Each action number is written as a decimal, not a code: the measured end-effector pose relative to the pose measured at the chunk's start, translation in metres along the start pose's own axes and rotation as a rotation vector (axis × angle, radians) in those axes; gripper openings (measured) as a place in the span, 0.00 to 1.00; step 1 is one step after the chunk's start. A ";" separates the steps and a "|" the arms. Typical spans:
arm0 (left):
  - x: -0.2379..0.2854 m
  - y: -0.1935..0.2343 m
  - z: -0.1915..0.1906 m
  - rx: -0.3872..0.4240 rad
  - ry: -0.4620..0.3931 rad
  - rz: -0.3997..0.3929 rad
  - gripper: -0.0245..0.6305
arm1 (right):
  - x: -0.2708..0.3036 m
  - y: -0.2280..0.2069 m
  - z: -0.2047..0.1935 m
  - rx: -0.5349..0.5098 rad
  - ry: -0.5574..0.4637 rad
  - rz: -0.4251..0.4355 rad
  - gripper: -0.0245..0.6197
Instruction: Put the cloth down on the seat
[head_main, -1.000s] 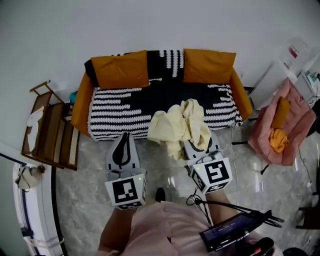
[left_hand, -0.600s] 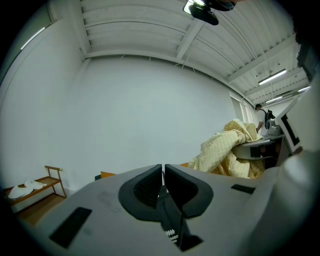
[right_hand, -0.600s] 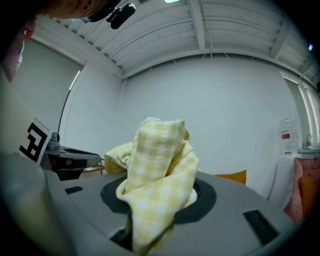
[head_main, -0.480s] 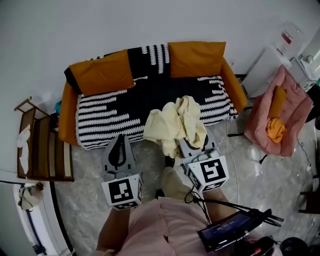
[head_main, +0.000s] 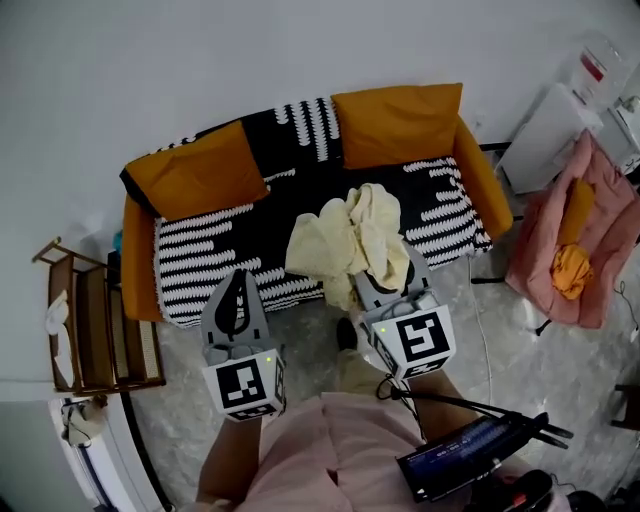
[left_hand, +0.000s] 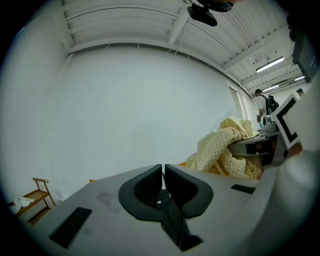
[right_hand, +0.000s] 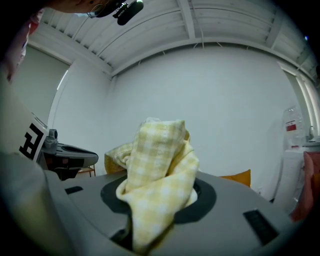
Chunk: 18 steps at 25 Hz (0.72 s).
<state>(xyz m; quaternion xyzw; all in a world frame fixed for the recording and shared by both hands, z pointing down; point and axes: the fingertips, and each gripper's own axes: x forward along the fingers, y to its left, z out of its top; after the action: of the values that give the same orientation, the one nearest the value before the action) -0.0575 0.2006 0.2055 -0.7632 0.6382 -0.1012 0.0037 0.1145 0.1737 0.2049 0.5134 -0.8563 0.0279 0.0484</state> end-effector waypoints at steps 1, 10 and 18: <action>0.013 0.000 0.004 0.003 0.000 0.001 0.08 | 0.011 -0.008 0.002 0.002 0.003 0.002 0.29; 0.099 0.002 0.030 0.004 -0.017 0.047 0.08 | 0.087 -0.066 0.020 -0.011 -0.004 0.046 0.29; 0.129 0.022 0.041 -0.001 -0.033 0.109 0.08 | 0.130 -0.088 0.037 -0.029 -0.039 0.073 0.29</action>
<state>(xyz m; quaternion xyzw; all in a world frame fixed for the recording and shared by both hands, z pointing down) -0.0508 0.0656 0.1818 -0.7289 0.6787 -0.0877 0.0194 0.1293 0.0149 0.1830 0.4816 -0.8755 0.0072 0.0383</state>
